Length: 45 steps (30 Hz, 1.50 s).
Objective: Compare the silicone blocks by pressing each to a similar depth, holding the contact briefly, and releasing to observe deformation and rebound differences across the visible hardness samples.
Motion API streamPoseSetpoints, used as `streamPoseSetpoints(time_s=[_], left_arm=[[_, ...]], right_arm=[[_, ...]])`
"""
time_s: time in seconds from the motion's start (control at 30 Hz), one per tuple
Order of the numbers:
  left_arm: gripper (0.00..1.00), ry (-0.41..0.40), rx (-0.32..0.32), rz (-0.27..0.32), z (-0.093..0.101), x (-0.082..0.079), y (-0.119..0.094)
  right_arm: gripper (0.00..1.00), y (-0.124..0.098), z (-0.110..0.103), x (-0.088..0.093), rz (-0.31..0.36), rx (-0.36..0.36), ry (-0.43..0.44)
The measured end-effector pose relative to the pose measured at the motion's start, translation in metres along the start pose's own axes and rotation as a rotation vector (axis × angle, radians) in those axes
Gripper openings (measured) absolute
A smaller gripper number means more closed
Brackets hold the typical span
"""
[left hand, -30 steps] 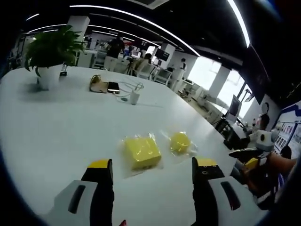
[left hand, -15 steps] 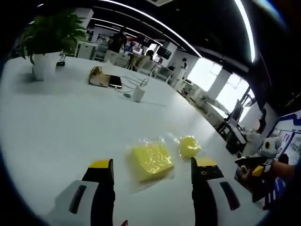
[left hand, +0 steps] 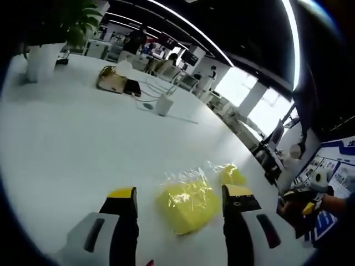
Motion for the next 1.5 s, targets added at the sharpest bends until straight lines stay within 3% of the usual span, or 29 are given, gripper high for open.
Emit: streamPoseSetpoints(time_s=[0.13, 0.33, 0.43, 0.53, 0.63, 0.87, 0.97, 1.03, 1.3, 1.5], left_arm=[[0.6, -0.041, 0.032, 0.003, -0.007, -0.001, 0.012], [0.48, -0.069, 0.069, -0.005, -0.019, -0.003, 0.027], [0.47, -0.127, 0.088, -0.006, -0.024, -0.002, 0.032], [0.36, -0.15, 0.101, -0.009, -0.029, -0.001, 0.035], [0.28, -0.2, 0.138, -0.018, -0.026, 0.001, 0.038], [0.17, -0.183, 0.158, -0.076, -0.024, 0.009, 0.045], [0.14, -0.235, 0.165, -0.071, -0.026, 0.007, 0.046], [0.06, -0.231, 0.152, -0.081, -0.028, 0.008, 0.045], [0.0, -0.192, 0.193, -0.104, -0.023, 0.01, 0.043], [0.0, -0.108, 0.171, -0.123, -0.019, 0.007, 0.041]], right_arm=[[0.59, 0.002, 0.002, 0.004, -0.015, 0.013, 0.01], [0.6, 0.004, 0.003, 0.004, -0.028, 0.021, 0.01], [0.6, 0.006, 0.004, 0.004, -0.035, 0.025, 0.009], [0.6, 0.006, 0.004, 0.005, -0.036, 0.027, 0.012], [0.6, 0.006, 0.005, 0.006, -0.043, 0.033, 0.012], [0.59, 0.006, 0.006, 0.008, -0.051, 0.035, 0.013], [0.59, 0.007, 0.005, 0.007, -0.05, 0.032, 0.011], [0.59, 0.007, 0.005, 0.007, -0.051, 0.032, 0.011], [0.59, 0.008, 0.006, 0.008, -0.056, 0.032, 0.01], [0.59, 0.008, 0.003, 0.006, -0.048, 0.026, 0.006]])
Point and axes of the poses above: the point that each gripper's makers call its tool centre point, and the gripper's own axes: y roughly forward along the fingers, z roughly to its right, x roughly out of its underside, the point moved 4 cm from there along -y, roughly backward along the fingers, and after that the axes turned 1 degree about x, right-handed, at the moved point
